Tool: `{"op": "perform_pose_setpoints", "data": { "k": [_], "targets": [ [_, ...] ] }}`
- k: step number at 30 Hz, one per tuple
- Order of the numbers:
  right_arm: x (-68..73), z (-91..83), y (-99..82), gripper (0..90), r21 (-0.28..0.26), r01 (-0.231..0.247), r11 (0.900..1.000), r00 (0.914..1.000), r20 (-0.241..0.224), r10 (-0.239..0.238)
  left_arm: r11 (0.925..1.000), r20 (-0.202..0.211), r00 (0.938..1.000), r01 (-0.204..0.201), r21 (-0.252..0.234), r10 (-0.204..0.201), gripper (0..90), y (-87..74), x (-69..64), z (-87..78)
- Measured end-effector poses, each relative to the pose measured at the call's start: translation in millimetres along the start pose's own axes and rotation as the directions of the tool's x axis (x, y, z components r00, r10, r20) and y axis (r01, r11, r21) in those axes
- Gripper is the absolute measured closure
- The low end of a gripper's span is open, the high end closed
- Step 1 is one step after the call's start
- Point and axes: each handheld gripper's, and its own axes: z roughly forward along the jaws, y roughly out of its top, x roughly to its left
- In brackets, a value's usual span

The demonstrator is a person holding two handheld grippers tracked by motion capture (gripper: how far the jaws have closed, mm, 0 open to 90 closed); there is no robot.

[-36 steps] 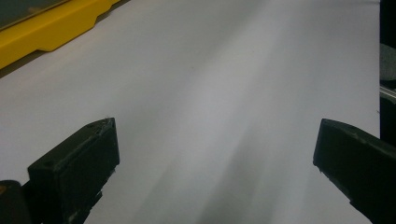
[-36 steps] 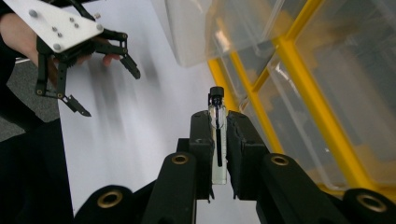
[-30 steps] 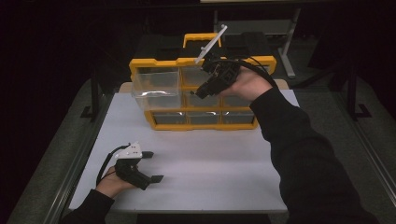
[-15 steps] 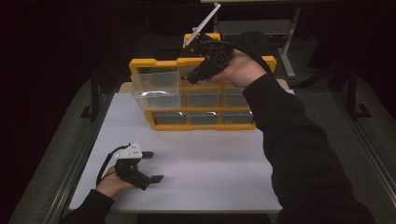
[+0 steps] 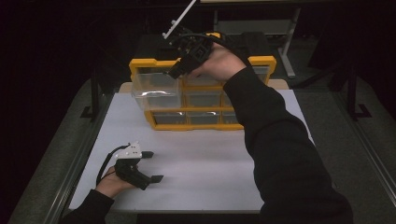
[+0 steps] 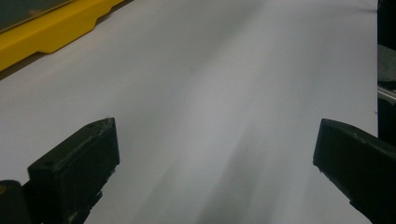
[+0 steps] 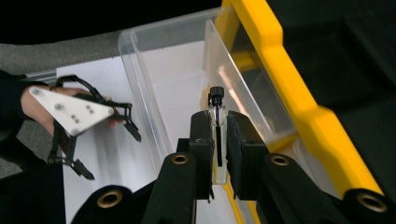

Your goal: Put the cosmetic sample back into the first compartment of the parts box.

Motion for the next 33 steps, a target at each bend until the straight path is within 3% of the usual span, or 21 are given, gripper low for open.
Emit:
{"op": "perform_pose_setpoints", "data": {
  "k": [14, 25, 33],
  "targets": [
    [4.9, 33.4, 19.7, 78.9, 0.035, 0.024, 0.9991, 0.9997, -0.012, -0.023, 1.0, -0.001, 1.0, -0.003, -0.005, 0.003, 0.0, 0.0, -0.1, -0.9],
    [6.9, 53.1, 20.7, 78.9, 0.084, 0.031, 0.996, 0.9995, -0.015, -0.029, 1.0, 0.0, 1.0, -0.001, -0.007, 0.001, 0.0, -0.2, -0.3, -1.0],
    [6.3, 57.9, 19.0, 78.9, 0.105, 0.032, 0.994, 0.9994, -0.012, -0.031, 1.0, 0.003, 1.0, -0.001, -0.005, 0.001, 0.0, -0.2, -0.4, -0.8]
  ]
}}
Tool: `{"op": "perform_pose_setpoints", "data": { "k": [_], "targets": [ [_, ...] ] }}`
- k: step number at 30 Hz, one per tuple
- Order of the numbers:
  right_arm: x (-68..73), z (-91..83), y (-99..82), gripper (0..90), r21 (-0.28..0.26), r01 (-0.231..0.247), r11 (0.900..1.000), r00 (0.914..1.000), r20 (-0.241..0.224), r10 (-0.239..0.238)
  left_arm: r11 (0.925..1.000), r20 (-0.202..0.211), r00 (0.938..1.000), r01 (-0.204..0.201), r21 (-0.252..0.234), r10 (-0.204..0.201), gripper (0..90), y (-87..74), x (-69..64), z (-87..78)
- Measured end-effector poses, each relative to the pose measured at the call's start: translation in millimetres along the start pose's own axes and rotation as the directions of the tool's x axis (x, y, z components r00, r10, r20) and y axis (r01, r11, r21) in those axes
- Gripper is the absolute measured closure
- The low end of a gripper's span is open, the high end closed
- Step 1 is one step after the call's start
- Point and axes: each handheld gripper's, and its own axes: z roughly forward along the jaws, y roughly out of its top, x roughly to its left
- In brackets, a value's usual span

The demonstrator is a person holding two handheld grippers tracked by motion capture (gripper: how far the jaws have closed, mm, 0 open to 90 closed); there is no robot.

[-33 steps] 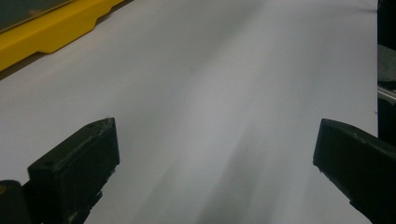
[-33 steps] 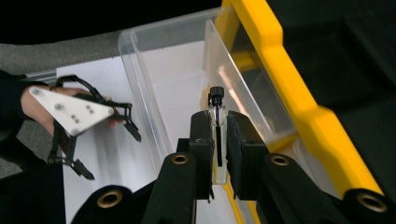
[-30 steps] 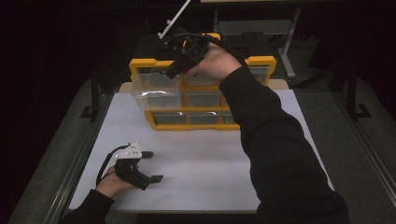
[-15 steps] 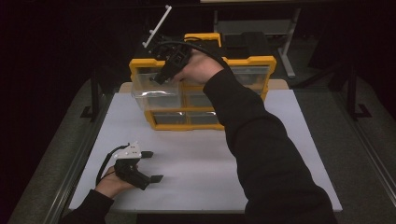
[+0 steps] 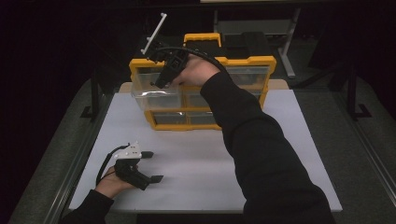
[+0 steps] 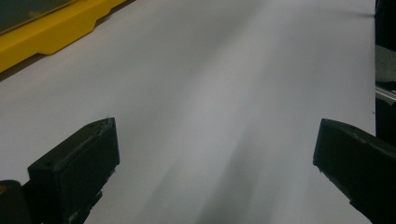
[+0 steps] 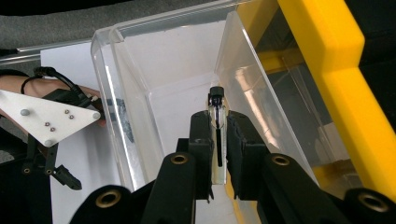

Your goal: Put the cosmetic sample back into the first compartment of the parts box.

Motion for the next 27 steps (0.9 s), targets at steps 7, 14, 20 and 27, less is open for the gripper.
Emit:
{"op": "perform_pose_setpoints", "data": {
  "k": [7, 14, 20, 27],
  "targets": [
    [-1.6, -6.5, -0.9, 73.7, -0.033, -0.006, 0.9994, 0.9999, 0.013, 0.007, 1.0, 0.0, 1.0, 0.001, -0.002, -0.001, 0.0, 0.0, -0.1, -0.2],
    [-4.1, -22.2, -5.9, 86.2, -0.066, -0.018, 0.9976, 0.9995, 0.023, 0.02, 1.0, -0.003, 1.0, 0.003, 0.0, -0.003, 0.0, -0.3, 0.2, -0.4],
    [-6.7, -39.2, -19.9, 88.6, -0.103, -0.037, 0.994, 0.9987, 0.03, 0.041, 1.0, -0.003, 1.0, 0.0, 0.004, 0.0, 0.0, -0.3, 0.0, 0.1],
    [-8.8, -58.9, -47.6, 88.6, -0.147, -0.065, 0.9871, 0.9965, 0.042, 0.072, 1.0, -0.004, 1.0, -0.002, 0.009, 0.002, 0.0, -0.2, 0.4, 2.1]
  ]
}}
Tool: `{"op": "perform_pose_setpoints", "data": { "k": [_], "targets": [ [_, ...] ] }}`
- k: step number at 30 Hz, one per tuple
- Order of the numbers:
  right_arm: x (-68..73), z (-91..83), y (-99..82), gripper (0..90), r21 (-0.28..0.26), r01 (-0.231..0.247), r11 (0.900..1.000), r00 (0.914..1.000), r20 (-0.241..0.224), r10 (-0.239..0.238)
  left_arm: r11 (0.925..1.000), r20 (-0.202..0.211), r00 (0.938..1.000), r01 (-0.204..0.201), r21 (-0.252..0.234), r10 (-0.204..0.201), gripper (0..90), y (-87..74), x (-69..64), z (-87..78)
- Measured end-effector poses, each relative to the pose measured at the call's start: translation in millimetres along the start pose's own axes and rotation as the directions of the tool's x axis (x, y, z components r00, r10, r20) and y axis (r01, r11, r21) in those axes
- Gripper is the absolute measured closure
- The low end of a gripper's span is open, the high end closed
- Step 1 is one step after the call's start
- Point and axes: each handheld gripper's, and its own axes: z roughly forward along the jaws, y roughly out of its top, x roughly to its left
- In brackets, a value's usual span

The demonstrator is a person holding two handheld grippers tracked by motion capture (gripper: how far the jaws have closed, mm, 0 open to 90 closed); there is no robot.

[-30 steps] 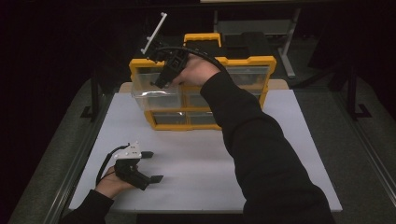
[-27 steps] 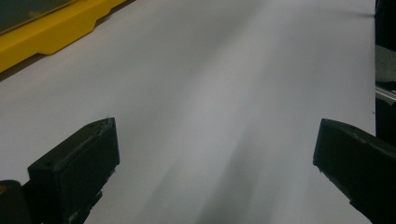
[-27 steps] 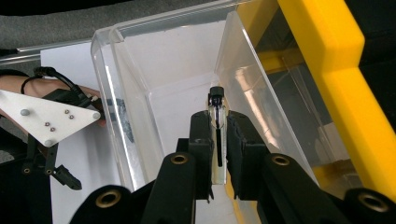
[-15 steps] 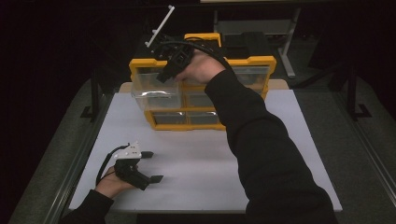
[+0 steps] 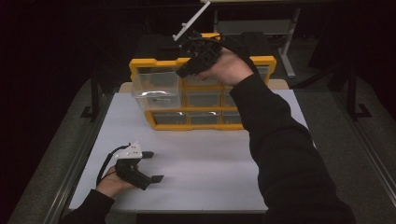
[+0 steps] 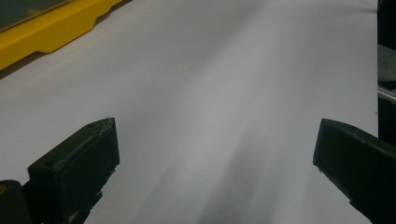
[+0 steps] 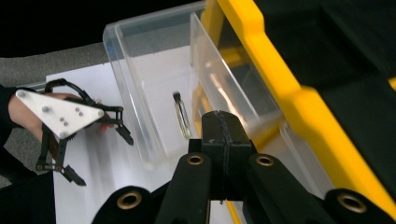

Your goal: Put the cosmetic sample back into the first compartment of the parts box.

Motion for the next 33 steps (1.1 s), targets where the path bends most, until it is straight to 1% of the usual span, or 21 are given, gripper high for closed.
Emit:
{"op": "perform_pose_setpoints", "data": {
  "k": [3, 5, 6, 7, 9, 10, 11, 12, 14, 15, 16, 17, 19, 20, 22, 25, 27, 31, 32, 33],
  "targets": [
    [-0.7, -5.4, -11.8, 88.1, -0.008, -0.007, 0.9999, 0.9999, 0.012, 0.008, 1.0, -0.001, 1.0, 0.003, 0.0, -0.003, 0.0, 0.0, 0.3, -0.1],
    [-0.4, -9.4, -21.6, 82.4, -0.026, -0.017, 0.9995, 0.9996, 0.02, 0.018, 1.0, -0.003, 1.0, 0.001, 0.0, -0.001, 0.0, -0.1, 0.0, -0.1],
    [-0.4, -9.4, -21.6, 82.4, -0.026, -0.017, 0.9995, 0.9996, 0.02, 0.018, 1.0, -0.003, 1.0, 0.001, 0.0, -0.001, 0.0, -0.1, 0.0, -0.1],
    [-1.8, -12.1, -31.3, 78.8, -0.04, -0.03, 0.9987, 0.9992, 0.023, 0.031, 1.0, -0.004, 1.0, -0.003, 0.006, 0.003, 0.0, -0.3, 0.0, 0.0],
    [-3.3, -13.5, -38.7, 76.2, -0.048, -0.042, 0.998, 0.9985, 0.034, 0.043, 1.0, -0.005, 1.0, 0.0, 0.005, 0.0, 0.0, -0.4, -0.1, 0.3],
    [-4.4, -13.8, -43.0, 74.8, -0.052, -0.046, 0.9976, 0.9983, 0.033, 0.048, 1.0, -0.005, 1.0, 0.001, 0.005, -0.001, 0.0, -0.5, -0.2, 0.4],
    [-4.4, -13.8, -43.0, 74.8, -0.052, -0.046, 0.9976, 0.9983, 0.033, 0.048, 1.0, -0.005, 1.0, 0.001, 0.005, -0.001, 0.0, -0.5, -0.2, 0.4],
    [-5.8, -14.1, -52.3, 70.8, -0.061, -0.059, 0.9964, 0.9974, 0.038, 0.061, 1.0, -0.005, 1.0, 0.004, 0.004, -0.004, 0.0, -0.8, -0.1, 0.5],
    [-6.2, -13.9, -59.9, 67.2, -0.066, -0.063, 0.9958, 0.9972, 0.037, 0.066, 1.0, -0.005, 1.0, 0.007, 0.001, -0.007, 0.0, -0.9, -0.1, 0.5],
    [-6.2, -13.9, -59.9, 67.2, -0.066, -0.063, 0.9958, 0.9972, 0.037, 0.066, 1.0, -0.005, 1.0, 0.007, 0.001, -0.007, 0.0, -0.9, -0.1, 0.5],
    [-6.2, -13.2, -64.1, 65.2, -0.071, -0.066, 0.9953, 0.9968, 0.041, 0.069, 1.0, -0.005, 1.0, 0.006, 0.003, -0.006, 0.0, -1.0, 0.1, 0.6],
    [-5.7, -11.2, -73.4, 61.2, -0.073, -0.07, 0.9949, 0.9963, 0.046, 0.073, 1.0, -0.005, 1.0, 0.004, 0.004, -0.004, 0.0, -1.1, 0.2, 0.6],
    [-5.1, -9.6, -79.2, 58.8, -0.078, -0.072, 0.9944, 0.9957, 0.053, 0.076, 1.0, -0.006, 1.0, 0.005, 0.005, -0.005, 0.0, -1.2, -0.1, 0.9],
    [-5.1, -9.6, -79.2, 58.8, -0.078, -0.072, 0.9944, 0.9957, 0.053, 0.076, 1.0, -0.006, 1.0, 0.005, 0.005, -0.005, 0.0, -1.2, -0.1, 0.9],
    [-3.2, -5.7, -89.4, 54.3, -0.081, -0.078, 0.9936, 0.9951, 0.054, 0.083, 1.0, -0.005, 1.0, 0.002, 0.006, -0.002, 0.0, -1.3, -0.2, 1.1],
    [-1.0, -0.1, -99.7, 49.4, -0.081, -0.082, 0.9933, 0.9949, 0.052, 0.086, 1.0, -0.006, 1.0, 0.004, 0.006, -0.004, 0.0, -1.4, -0.2, 1.1],
    [0.4, 5.2, -109.2, 46.7, -0.083, -0.085, 0.9929, 0.9944, 0.055, 0.09, 1.0, -0.008, 1.0, 0.0, 0.006, 0.0, 0.0, -1.4, 0.1, 0.9],
    [3.3, 15.4, -126.5, 41.1, -0.081, -0.102, 0.9915, 0.9933, 0.045, 0.106, 1.0, -0.008, 1.0, 0.003, 0.005, -0.003, 0.0, -1.4, 0.1, 1.1],
    [3.3, 15.4, -126.5, 41.1, -0.081, -0.102, 0.9915, 0.9933, 0.045, 0.106, 1.0, -0.008, 1.0, 0.003, 0.005, -0.003, 0.0, -1.4, 0.1, 1.1],
    [4.4, 17.7, -130.9, 40.1, -0.081, -0.108, 0.9908, 0.9928, 0.044, 0.112, 1.0, -0.007, 1.0, 0.005, 0.005, -0.005, 0.0, -1.6, 0.3, 1.3]
  ]
}}
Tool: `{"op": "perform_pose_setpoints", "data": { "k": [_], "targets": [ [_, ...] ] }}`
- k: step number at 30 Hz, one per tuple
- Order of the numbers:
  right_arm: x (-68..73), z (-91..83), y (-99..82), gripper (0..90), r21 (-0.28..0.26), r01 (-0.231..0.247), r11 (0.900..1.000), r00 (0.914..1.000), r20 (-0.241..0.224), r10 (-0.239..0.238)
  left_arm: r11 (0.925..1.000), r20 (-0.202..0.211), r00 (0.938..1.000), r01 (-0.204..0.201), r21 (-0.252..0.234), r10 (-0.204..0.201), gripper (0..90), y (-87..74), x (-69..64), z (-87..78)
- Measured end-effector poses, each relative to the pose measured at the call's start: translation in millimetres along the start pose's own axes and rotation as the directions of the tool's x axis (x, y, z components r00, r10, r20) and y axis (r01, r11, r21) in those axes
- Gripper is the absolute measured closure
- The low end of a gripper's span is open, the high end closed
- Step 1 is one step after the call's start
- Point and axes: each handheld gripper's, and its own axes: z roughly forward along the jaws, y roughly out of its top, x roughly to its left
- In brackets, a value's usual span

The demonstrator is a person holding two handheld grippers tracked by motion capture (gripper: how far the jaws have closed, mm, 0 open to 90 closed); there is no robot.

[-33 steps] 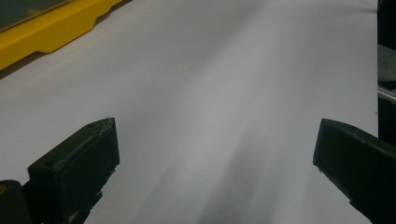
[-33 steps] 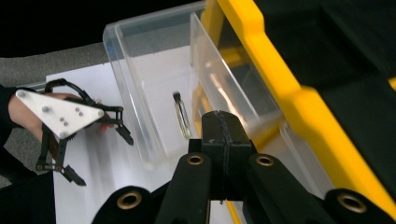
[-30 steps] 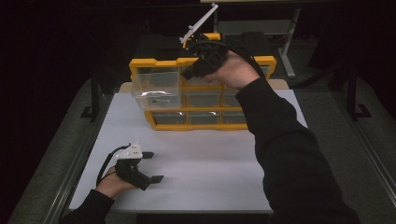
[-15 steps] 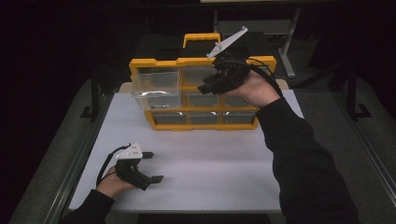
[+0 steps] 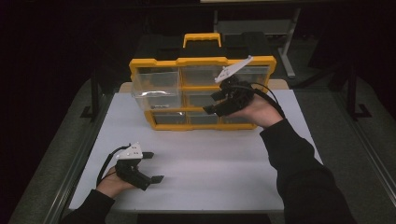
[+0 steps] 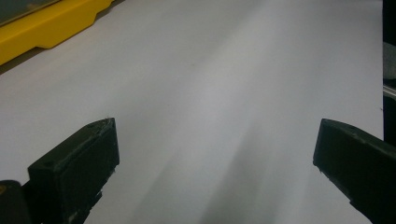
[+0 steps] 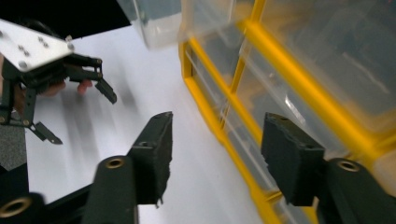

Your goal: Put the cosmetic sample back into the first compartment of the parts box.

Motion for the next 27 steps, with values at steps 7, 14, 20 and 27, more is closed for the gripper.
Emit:
{"op": "perform_pose_setpoints", "data": {
  "k": [7, 14, 20, 27],
  "targets": [
    [3.1, 16.0, -39.4, 26.3, -0.026, -0.037, 0.999, 0.9986, 0.037, 0.038, 1.0, -0.002, 1.0, 0.0, -0.001, 0.0, 0.0, -0.1, 0.1, 0.1],
    [7.7, 28.6, -71.5, 15.0, -0.037, -0.073, 0.9967, 0.995, 0.066, 0.075, 1.0, -0.008, 0.9999, -0.008, 0.001, 0.008, 0.0, 0.0, -0.7, 0.7],
    [11.6, 35.2, -98.2, 12.8, -0.048, -0.101, 0.9937, 0.9907, 0.087, 0.105, 0.9999, -0.011, 0.9999, -0.01, 0.0, 0.01, 0.0, 0.0, -1.0, 0.7],
    [18.2, 43.0, -126.8, 2.4, -0.043, -0.111, 0.9929, 0.9883, 0.1, 0.115, 1.0, -0.012, 0.9999, -0.009, 0.001, 0.01, 0.0, -0.1, -0.8, 0.6]
  ]
}}
